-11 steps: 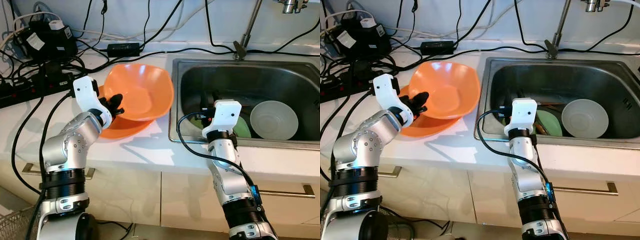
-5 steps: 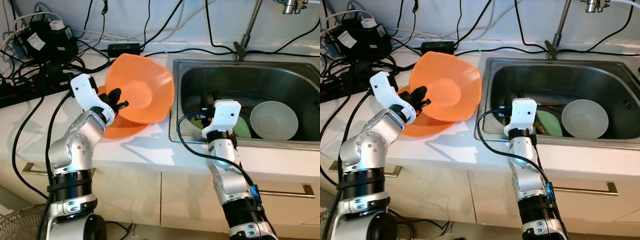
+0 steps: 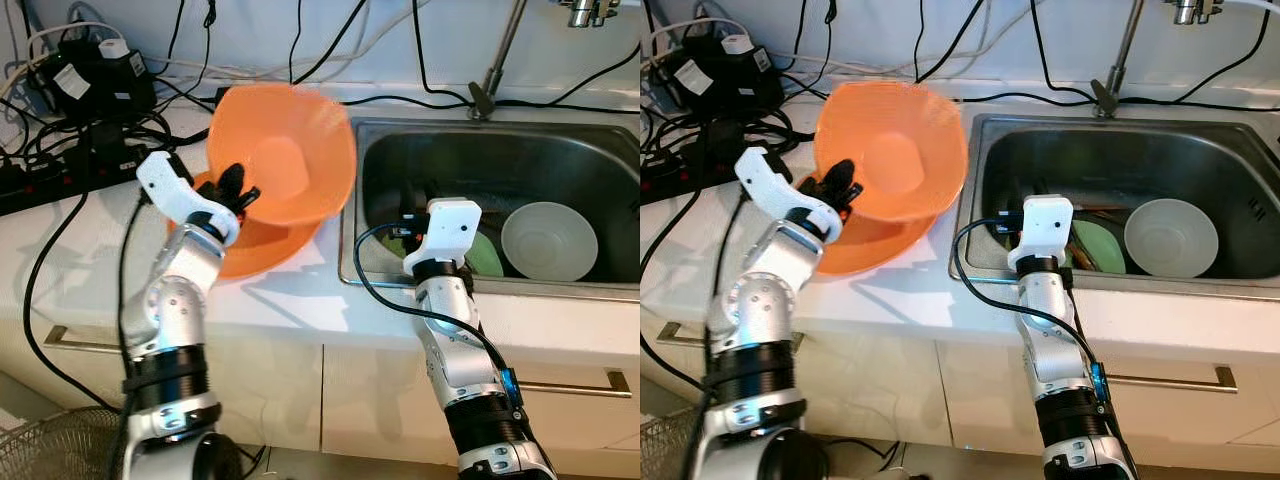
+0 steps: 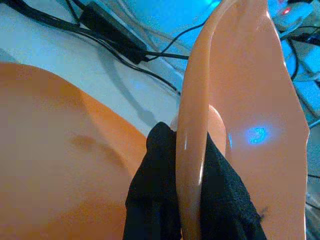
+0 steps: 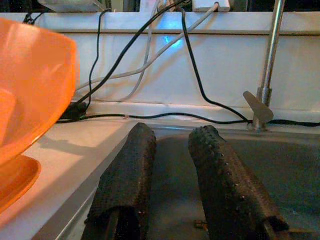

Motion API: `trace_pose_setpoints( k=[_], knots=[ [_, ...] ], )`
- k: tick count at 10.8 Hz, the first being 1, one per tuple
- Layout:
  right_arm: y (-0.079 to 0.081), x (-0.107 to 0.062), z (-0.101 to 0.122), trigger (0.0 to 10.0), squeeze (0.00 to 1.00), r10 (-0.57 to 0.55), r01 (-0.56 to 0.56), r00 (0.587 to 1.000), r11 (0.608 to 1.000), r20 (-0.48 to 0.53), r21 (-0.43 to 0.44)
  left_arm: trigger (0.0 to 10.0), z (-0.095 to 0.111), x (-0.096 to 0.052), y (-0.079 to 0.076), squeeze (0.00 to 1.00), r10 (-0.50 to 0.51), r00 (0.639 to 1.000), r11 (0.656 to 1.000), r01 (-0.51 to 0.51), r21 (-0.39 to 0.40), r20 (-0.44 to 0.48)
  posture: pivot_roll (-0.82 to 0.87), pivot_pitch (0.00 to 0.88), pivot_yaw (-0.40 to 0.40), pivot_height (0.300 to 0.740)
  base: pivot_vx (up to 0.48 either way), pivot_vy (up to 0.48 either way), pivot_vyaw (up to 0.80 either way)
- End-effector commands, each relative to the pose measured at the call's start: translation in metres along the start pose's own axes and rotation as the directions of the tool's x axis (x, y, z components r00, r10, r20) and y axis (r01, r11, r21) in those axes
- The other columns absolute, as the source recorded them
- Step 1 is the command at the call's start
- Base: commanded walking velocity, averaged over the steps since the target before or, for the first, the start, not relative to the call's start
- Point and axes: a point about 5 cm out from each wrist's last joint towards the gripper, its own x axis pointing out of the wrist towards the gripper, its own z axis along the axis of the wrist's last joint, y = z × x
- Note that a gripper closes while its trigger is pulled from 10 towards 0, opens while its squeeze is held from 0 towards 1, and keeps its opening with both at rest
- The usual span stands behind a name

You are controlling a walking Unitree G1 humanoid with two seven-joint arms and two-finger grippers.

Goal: Kitchen organization

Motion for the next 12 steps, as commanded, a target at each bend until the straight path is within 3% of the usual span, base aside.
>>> trace_pose_setpoints(
  k=[1,2,3,5,7,10,12],
  knots=[
    [0.002,0.004,0.002,10.0,0.0,0.004,-0.004,1.0,1.0,-0.007,0.001,8.3,0.011,-0.001,-0.012,0.0,-0.059,0.996,0.998,0.058,0.017,0.065,0.1,0.0,0.057,0.74,0.0,0.0,0.0],
    [0.002,0.005,0.003,10.0,0.45,0.012,-0.011,1.0,1.0,-0.005,0.02,10.0,0.009,-0.001,-0.014,0.0,-0.066,0.995,0.997,0.062,0.051,0.074,0.1,0.0,0.057,0.74,0.0,0.0,0.0],
    [0.002,0.006,0.005,10.0,1.0,0.016,-0.016,1.0,0.999,-0.002,0.05,10.0,0.008,-0.001,-0.015,0.0,-0.074,0.994,0.994,0.067,0.091,0.077,0.1,0.0,0.059,0.74,0.0,0.0,0.0],
    [-0.001,0.018,0.022,10.0,0.0,0.028,-0.028,1.0,0.979,0.004,0.204,10.0,0.007,0.0,-0.018,0.0,-0.097,0.992,0.986,0.085,0.144,0.079,0.09,0.0,0.065,0.74,0.0,0.0,0.0],
    [-0.004,0.026,0.037,10.0,0.0,0.023,-0.03,0.999,0.943,0.026,0.332,10.0,0.003,0.001,-0.022,0.0,-0.132,0.989,0.977,0.118,0.178,0.069,0.08,0.0,0.067,0.74,0.0,0.0,0.0],
    [-0.001,0.026,0.037,10.0,0.0,0.07,-0.057,0.998,0.881,-0.009,0.47,10.0,-0.001,0.001,-0.029,0.0,-0.175,0.983,0.964,0.16,0.211,0.054,0.08,0.0,0.068,0.74,0.0,0.0,0.0],
    [0.004,0.024,0.038,10.0,0.0,0.128,-0.104,0.992,0.854,-0.011,0.51,10.0,-0.003,0.0,-0.035,0.0,-0.219,0.974,0.956,0.204,0.211,0.051,0.08,0.0,0.065,0.74,0.0,0.0,0.0]
  ],
)
